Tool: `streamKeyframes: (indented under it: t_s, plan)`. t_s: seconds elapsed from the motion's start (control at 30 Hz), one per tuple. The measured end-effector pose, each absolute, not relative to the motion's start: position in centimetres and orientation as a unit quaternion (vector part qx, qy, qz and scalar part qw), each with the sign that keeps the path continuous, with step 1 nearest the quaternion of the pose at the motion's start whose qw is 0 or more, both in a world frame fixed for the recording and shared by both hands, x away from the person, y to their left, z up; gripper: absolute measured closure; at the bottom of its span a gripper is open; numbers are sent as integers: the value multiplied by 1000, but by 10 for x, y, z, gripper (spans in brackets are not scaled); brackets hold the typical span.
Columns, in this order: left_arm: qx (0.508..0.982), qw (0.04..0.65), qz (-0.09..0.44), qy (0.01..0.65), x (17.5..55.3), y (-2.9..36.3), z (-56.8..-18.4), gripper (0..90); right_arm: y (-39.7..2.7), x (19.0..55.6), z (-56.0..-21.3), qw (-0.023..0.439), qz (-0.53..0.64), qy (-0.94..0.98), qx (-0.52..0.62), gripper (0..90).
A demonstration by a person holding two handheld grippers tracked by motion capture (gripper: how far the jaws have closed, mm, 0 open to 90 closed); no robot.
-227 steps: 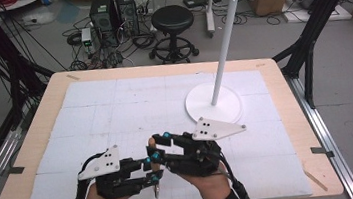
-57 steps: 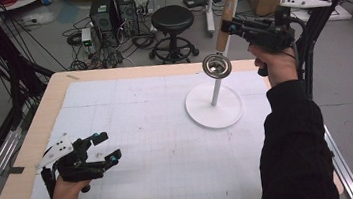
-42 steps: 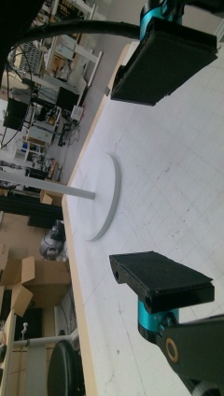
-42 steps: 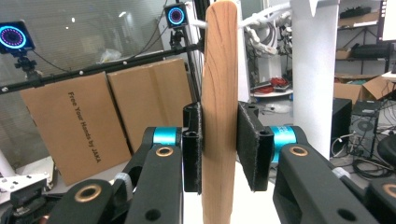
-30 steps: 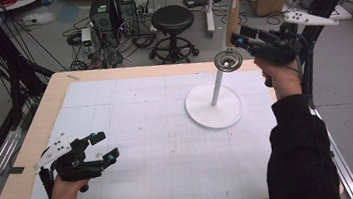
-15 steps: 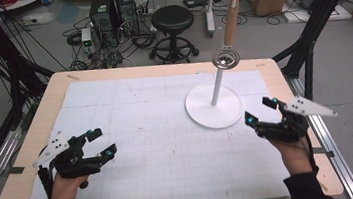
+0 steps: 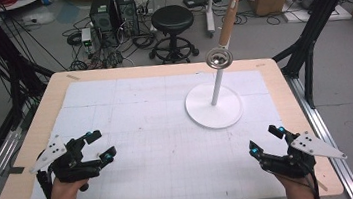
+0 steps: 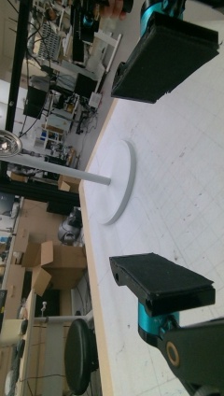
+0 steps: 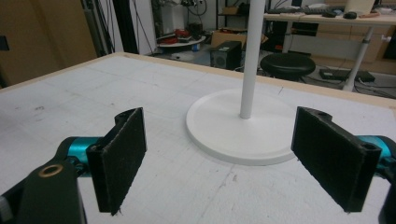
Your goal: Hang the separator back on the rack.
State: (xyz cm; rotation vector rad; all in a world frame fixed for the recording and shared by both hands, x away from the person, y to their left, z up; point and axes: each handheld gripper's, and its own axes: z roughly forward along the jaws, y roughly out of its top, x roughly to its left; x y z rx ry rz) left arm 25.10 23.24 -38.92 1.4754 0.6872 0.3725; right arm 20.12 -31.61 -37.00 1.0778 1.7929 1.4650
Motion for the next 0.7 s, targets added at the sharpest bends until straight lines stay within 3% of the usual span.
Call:
streamKeyframes:
  t_s: [0.7]
  plan:
    - [659, 663, 170, 312, 253, 230, -392, 167, -322, 202, -374, 286, 550, 670, 408, 169]
